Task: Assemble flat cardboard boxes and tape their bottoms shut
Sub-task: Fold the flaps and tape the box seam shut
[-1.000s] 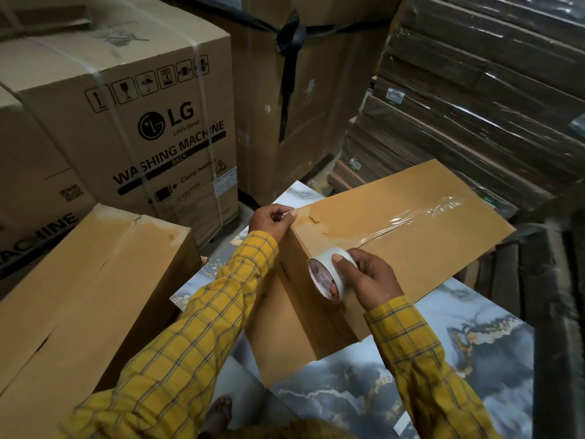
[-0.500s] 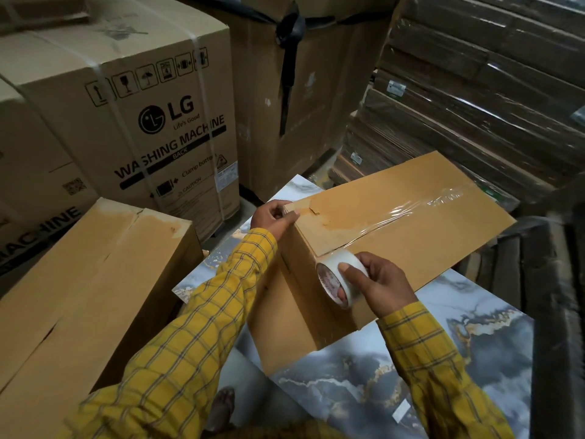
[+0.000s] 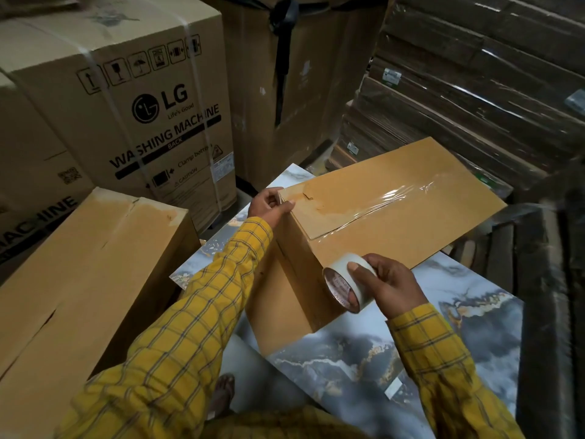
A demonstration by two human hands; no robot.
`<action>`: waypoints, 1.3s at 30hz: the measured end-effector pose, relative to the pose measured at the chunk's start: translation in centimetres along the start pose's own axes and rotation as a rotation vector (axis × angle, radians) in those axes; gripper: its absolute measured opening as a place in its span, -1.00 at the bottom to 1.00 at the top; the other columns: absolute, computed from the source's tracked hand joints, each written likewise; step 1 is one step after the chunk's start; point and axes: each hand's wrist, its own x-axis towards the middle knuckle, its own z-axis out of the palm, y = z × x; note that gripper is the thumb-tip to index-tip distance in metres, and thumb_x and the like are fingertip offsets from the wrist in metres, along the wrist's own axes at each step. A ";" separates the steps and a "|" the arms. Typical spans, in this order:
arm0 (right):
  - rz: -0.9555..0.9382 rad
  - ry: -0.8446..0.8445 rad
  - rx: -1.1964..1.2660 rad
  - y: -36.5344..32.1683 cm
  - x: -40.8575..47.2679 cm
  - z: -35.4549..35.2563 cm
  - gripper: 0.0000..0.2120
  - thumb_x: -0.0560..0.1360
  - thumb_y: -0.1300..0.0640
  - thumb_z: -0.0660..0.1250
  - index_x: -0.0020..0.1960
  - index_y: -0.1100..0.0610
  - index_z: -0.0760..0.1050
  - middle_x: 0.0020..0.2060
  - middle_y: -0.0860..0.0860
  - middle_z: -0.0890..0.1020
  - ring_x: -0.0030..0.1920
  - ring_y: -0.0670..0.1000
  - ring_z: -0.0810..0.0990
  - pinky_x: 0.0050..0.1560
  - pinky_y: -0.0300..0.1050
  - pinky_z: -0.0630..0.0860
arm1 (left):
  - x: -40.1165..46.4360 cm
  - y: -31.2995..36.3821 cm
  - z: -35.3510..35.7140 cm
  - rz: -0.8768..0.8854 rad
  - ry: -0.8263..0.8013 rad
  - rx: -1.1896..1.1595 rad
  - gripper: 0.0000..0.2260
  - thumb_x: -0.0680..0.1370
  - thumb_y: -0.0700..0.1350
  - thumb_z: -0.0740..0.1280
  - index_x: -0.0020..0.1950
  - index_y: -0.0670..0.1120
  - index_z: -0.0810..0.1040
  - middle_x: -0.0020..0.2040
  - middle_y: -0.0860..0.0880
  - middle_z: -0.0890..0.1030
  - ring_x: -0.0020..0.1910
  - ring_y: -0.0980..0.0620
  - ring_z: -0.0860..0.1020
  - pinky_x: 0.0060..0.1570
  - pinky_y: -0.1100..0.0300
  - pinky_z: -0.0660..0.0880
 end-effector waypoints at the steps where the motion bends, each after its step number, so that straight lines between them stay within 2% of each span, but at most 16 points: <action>1: -0.010 -0.004 0.030 0.2 -0.3 -0.1 -0.73 0.51 0.05 0.42 -0.27 0.20 0.55 -0.47 -0.07 0.55 -0.40 -0.11 0.47 -0.32 -0.26 0.40 | 0.0 0.0 0.0 -0.007 -0.006 -0.008 -0.60 0.43 -0.17 0.55 0.24 -0.07 0.57 0.22 -0.11 0.61 0.19 -0.08 0.57 0.28 0.00 0.52; 3: 0.005 -0.024 0.191 0.4 -1.0 -0.2 -0.75 0.57 0.25 0.38 -0.19 0.43 0.50 -0.46 0.00 0.57 -0.41 -0.07 0.52 -0.29 -0.22 0.45 | -0.1 0.0 -0.1 -0.021 -0.009 -0.029 -0.60 0.44 -0.17 0.54 0.26 -0.09 0.57 0.23 -0.11 0.60 0.20 -0.08 0.56 0.28 0.01 0.52; 5: 0.004 -0.043 0.307 0.8 -1.9 0.0 -0.75 0.56 0.27 0.37 -0.13 0.48 0.48 -0.39 0.18 0.58 -0.33 0.06 0.57 -0.18 -0.07 0.51 | -0.2 0.1 -0.1 -0.030 -0.010 -0.048 -0.59 0.45 -0.18 0.53 0.27 -0.11 0.56 0.22 -0.10 0.60 0.19 -0.07 0.56 0.27 0.04 0.53; 9: -0.023 0.017 0.082 1.8 -3.2 -0.2 -0.64 0.52 -0.10 0.43 -0.32 0.11 0.51 -0.46 0.07 0.52 -0.37 -0.02 0.48 -0.27 -0.12 0.42 | -0.2 0.3 0.2 0.002 0.008 -0.063 -0.62 0.45 -0.26 0.52 0.24 -0.22 0.56 0.12 -0.13 0.61 0.17 -0.11 0.59 0.17 0.13 0.55; 11: 0.007 0.101 -0.175 1.7 -3.9 -0.4 -0.50 0.49 -0.26 0.37 -0.36 0.13 0.47 -0.49 0.08 0.51 -0.41 0.03 0.48 -0.31 -0.03 0.44 | -0.1 0.2 0.1 0.000 0.005 -0.057 -0.63 0.45 -0.25 0.53 0.23 -0.20 0.57 0.10 -0.11 0.61 0.17 -0.10 0.59 0.17 0.13 0.56; 13: 0.059 0.155 -0.388 1.9 -4.7 -0.6 -0.48 0.49 -0.29 0.37 -0.40 0.12 0.48 -0.52 0.04 0.53 -0.44 -0.01 0.52 -0.31 -0.02 0.48 | 0.0 0.1 0.1 -0.007 0.000 -0.053 -0.62 0.44 -0.22 0.54 0.23 -0.18 0.58 0.12 -0.09 0.61 0.16 -0.08 0.59 0.18 0.11 0.56; 17: 0.185 0.158 -0.467 3.5 -6.6 -0.6 -0.40 0.43 -0.37 0.38 -0.45 0.14 0.47 -0.57 0.03 0.56 -0.47 -0.02 0.55 -0.31 -0.06 0.51 | 0.2 0.0 -0.2 -0.008 -0.003 -0.061 -0.63 0.44 -0.21 0.54 0.21 -0.15 0.59 0.12 -0.09 0.62 0.15 -0.06 0.60 0.18 0.12 0.57; 19: 0.194 0.210 -0.472 4.3 -7.3 -0.3 -0.36 0.40 -0.39 0.38 -0.42 0.20 0.49 -0.58 0.05 0.55 -0.48 -0.05 0.53 -0.40 -0.24 0.40 | 0.2 -0.1 -0.2 -0.012 -0.006 -0.064 -0.63 0.43 -0.20 0.55 0.21 -0.13 0.59 0.12 -0.07 0.62 0.16 -0.07 0.60 0.21 0.06 0.57; 21: 0.209 0.247 -0.462 5.0 -7.5 0.2 -0.37 0.36 -0.41 0.38 -0.41 0.19 0.50 -0.58 0.04 0.54 -0.47 -0.06 0.53 -0.42 -0.26 0.39 | 0.3 -0.3 -0.3 -0.020 -0.016 -0.073 -0.63 0.43 -0.18 0.55 0.21 -0.11 0.58 0.14 -0.07 0.61 0.18 -0.07 0.59 0.23 0.03 0.56; 24: 0.259 0.254 -0.487 5.7 -7.5 1.2 -0.36 0.24 -0.54 0.29 -0.26 0.07 0.51 -0.49 0.00 0.58 -0.40 0.00 0.58 -0.30 -0.09 0.54 | 0.3 -0.5 -0.3 -0.031 -0.019 -0.081 -0.62 0.44 -0.16 0.55 0.22 -0.08 0.58 0.16 -0.06 0.61 0.18 -0.06 0.58 0.25 0.00 0.55; 28: 0.228 0.263 -0.430 6.7 -7.9 2.2 -0.41 0.34 -0.44 0.36 0.16 -0.07 0.39 -0.42 -0.02 0.62 -0.33 0.04 0.67 -0.09 0.01 0.64 | 0.0 -0.4 -0.4 -0.013 -0.039 -0.098 -0.61 0.45 -0.16 0.54 0.25 -0.09 0.56 0.21 -0.08 0.60 0.22 -0.05 0.56 0.28 0.00 0.53; 30: 0.172 0.269 -0.431 7.1 -8.3 2.7 -0.31 0.34 -0.50 0.28 0.33 -0.16 0.28 -0.29 0.06 0.70 -0.09 0.13 0.73 0.00 0.07 0.65 | -0.4 -0.4 -0.4 0.012 -0.049 -0.097 -0.58 0.47 -0.17 0.52 0.30 -0.12 0.54 0.27 -0.10 0.57 0.22 -0.01 0.53 0.27 0.11 0.51; 33: 0.077 0.285 -0.441 7.7 -8.4 3.0 -0.18 0.45 -0.38 0.30 0.58 -0.27 -0.01 0.11 0.22 0.68 0.23 0.18 0.63 0.13 0.15 0.62 | -0.8 -0.7 -0.4 0.053 -0.064 -0.081 -0.54 0.49 -0.13 0.51 0.36 -0.09 0.50 0.35 -0.12 0.53 0.31 -0.04 0.50 0.27 0.17 0.48; 35: -0.026 0.239 -0.508 7.7 -8.4 3.0 -0.23 0.55 -0.36 0.19 0.58 -0.35 -0.20 0.14 0.18 0.68 0.08 0.11 0.69 0.04 0.08 0.63 | -0.7 -1.2 -0.6 0.100 -0.086 -0.061 -0.44 0.49 -0.06 0.51 0.45 0.03 0.41 0.41 -0.14 0.48 0.38 -0.07 0.46 0.34 0.08 0.45; 37: -0.109 0.167 -0.578 7.9 -8.0 2.9 -0.33 0.59 -0.35 0.05 0.57 -0.37 -0.24 0.10 0.10 0.69 -0.17 0.03 0.66 -0.11 -0.01 0.62 | -0.9 -1.8 -0.6 0.193 -0.109 -0.003 -0.34 0.53 0.02 0.46 0.54 0.21 0.23 0.45 -0.14 0.43 0.40 -0.06 0.42 0.37 0.04 0.40; 39: -0.123 0.098 -0.634 8.4 -7.4 2.9 -0.38 0.62 -0.30 0.00 0.57 -0.36 -0.24 0.12 0.05 0.65 -0.14 0.05 0.64 -0.11 0.05 0.65 | -1.2 -2.1 -0.2 0.288 -0.101 0.119 -0.37 0.60 0.09 0.35 0.57 0.29 0.09 0.50 -0.12 0.36 0.44 -0.07 0.37 0.41 0.01 0.35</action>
